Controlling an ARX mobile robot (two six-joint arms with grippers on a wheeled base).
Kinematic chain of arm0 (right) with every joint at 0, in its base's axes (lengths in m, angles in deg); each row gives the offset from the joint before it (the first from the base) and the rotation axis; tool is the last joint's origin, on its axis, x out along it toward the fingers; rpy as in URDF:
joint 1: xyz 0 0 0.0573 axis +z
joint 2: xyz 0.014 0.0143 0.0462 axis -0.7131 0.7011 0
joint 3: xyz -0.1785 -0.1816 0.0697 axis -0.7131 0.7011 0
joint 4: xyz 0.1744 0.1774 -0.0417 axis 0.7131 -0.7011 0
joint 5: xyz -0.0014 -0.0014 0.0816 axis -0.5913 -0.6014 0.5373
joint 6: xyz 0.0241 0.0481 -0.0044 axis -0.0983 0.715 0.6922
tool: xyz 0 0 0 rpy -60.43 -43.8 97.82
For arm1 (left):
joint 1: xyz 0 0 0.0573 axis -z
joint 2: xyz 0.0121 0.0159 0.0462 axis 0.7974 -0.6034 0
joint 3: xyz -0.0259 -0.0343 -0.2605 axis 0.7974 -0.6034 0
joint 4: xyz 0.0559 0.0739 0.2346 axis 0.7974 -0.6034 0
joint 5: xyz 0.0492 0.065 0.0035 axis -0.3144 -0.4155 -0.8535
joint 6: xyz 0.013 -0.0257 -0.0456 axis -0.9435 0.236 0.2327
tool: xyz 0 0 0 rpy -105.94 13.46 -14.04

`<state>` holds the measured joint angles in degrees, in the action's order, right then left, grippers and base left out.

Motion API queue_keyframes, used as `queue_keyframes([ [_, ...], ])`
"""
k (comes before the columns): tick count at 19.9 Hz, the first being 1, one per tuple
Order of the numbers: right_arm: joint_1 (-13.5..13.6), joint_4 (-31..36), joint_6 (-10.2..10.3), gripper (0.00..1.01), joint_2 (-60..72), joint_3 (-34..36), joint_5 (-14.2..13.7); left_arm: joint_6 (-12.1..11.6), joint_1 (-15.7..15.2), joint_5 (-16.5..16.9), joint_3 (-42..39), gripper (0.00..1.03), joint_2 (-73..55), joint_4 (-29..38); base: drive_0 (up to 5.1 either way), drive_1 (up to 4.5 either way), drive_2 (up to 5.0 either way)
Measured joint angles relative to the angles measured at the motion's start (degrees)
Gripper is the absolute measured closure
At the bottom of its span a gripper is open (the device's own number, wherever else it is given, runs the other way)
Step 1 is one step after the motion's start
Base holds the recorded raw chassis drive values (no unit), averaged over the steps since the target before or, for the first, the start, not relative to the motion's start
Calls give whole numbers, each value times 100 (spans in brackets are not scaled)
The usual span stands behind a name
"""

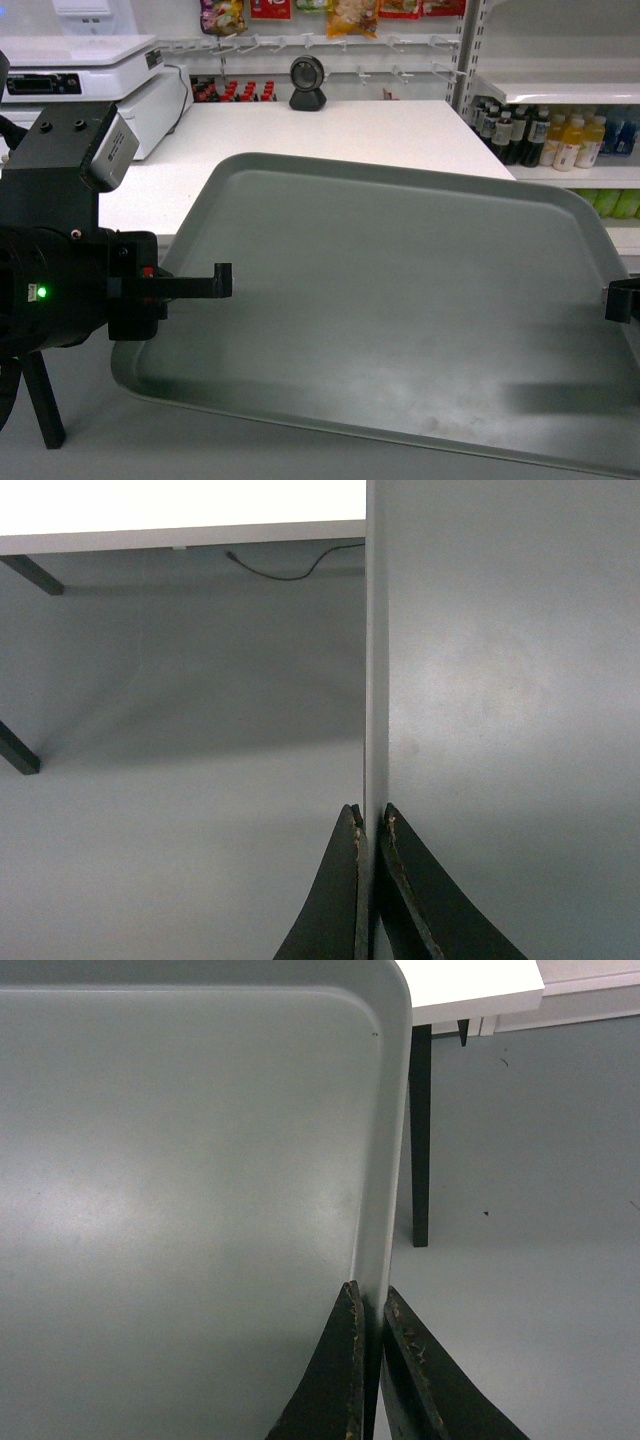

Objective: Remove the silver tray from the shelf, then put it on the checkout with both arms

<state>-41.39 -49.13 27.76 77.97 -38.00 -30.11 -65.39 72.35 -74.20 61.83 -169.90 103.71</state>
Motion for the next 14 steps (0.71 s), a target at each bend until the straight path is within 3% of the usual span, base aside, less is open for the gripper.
queue_keyframes([
  [14, 2, -17, 0, 98, 2, -11, 2, 2, 0, 0, 0, 101, 0, -13, 5, 425, -414],
])
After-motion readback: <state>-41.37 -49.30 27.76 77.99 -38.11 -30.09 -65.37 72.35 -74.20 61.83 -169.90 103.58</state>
